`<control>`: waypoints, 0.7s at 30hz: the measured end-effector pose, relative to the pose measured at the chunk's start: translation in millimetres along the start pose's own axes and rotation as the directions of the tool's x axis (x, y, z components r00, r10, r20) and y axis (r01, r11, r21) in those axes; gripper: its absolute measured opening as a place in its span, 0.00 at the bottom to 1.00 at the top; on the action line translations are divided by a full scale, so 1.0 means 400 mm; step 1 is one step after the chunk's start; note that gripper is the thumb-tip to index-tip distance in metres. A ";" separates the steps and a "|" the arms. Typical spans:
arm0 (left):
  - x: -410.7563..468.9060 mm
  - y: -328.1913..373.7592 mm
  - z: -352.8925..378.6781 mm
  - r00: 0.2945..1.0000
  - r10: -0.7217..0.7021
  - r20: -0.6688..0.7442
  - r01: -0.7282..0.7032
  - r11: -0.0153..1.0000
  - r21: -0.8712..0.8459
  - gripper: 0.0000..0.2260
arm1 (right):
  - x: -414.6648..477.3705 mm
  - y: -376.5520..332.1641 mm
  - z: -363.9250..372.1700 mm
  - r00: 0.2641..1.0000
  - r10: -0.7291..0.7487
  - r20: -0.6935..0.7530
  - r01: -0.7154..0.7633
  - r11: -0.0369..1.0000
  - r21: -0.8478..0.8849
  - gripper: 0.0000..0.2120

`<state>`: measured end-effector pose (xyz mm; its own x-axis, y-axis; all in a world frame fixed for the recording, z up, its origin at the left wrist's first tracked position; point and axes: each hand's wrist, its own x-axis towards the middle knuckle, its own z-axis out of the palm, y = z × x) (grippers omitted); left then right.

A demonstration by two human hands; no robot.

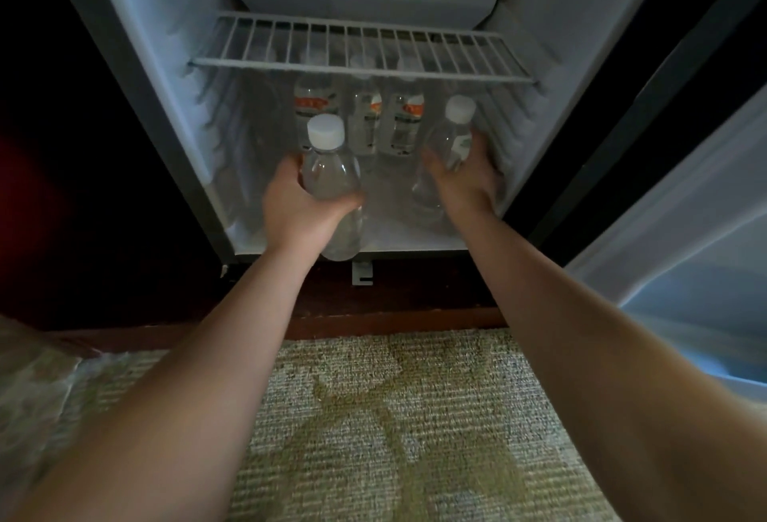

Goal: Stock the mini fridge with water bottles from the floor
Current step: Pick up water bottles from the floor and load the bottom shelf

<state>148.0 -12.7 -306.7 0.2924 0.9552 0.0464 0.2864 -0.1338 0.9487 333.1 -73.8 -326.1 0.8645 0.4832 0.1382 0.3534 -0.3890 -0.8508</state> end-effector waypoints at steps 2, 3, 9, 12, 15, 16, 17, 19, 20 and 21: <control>-0.004 0.006 0.007 1.000 0.003 0.002 -0.003 1.000 0.000 0.28 | -0.009 0.017 0.003 0.999 0.039 0.021 -0.040 0.999 0.022 0.33; -0.005 0.009 0.010 1.000 0.005 0.006 -0.005 1.000 0.000 0.27 | -0.021 0.033 0.006 0.996 0.081 0.048 -0.082 0.997 0.012 0.31; -0.008 0.002 0.004 1.000 -0.005 0.026 0.006 0.999 -0.036 0.25 | -0.117 0.121 0.024 0.988 0.146 -0.042 -0.146 0.989 -0.011 0.21; -0.009 -0.006 0.001 0.999 -0.035 0.004 0.035 0.997 -0.065 0.25 | -0.088 0.106 0.053 0.922 0.380 0.074 -0.386 0.915 0.117 0.20; -0.007 -0.007 -0.002 0.999 -0.046 0.013 0.046 0.996 -0.071 0.26 | -0.045 0.088 0.079 0.831 0.546 0.110 -0.553 0.786 0.278 0.30; -0.004 -0.006 -0.002 0.999 -0.048 0.015 0.049 0.996 -0.071 0.27 | -0.033 0.092 0.084 0.832 0.547 0.097 -0.549 0.784 0.289 0.33; -0.001 -0.005 -0.002 0.999 -0.048 0.013 0.049 0.996 -0.074 0.28 | -0.024 0.094 0.087 0.845 0.527 0.092 -0.529 0.798 0.288 0.34; 0.005 -0.004 -0.001 0.999 -0.047 0.002 0.047 0.995 -0.084 0.28 | -0.008 0.102 0.092 0.887 0.452 0.090 -0.459 0.852 0.253 0.36; 0.008 -0.003 0.001 0.999 -0.047 -0.002 0.047 0.995 -0.089 0.27 | 0.003 0.108 0.095 0.904 0.422 0.066 -0.426 0.879 0.216 0.38; 0.011 -0.002 0.002 0.999 -0.047 -0.002 0.047 0.995 -0.087 0.26 | 0.021 0.116 0.100 0.913 0.407 0.035 -0.406 0.895 0.185 0.40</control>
<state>149.7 -8.6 -307.7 0.2770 0.9609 0.0024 0.2190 -0.0656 0.9735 342.4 -56.5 -384.9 0.9206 0.3102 -0.2374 -0.1006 -0.3990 -0.9114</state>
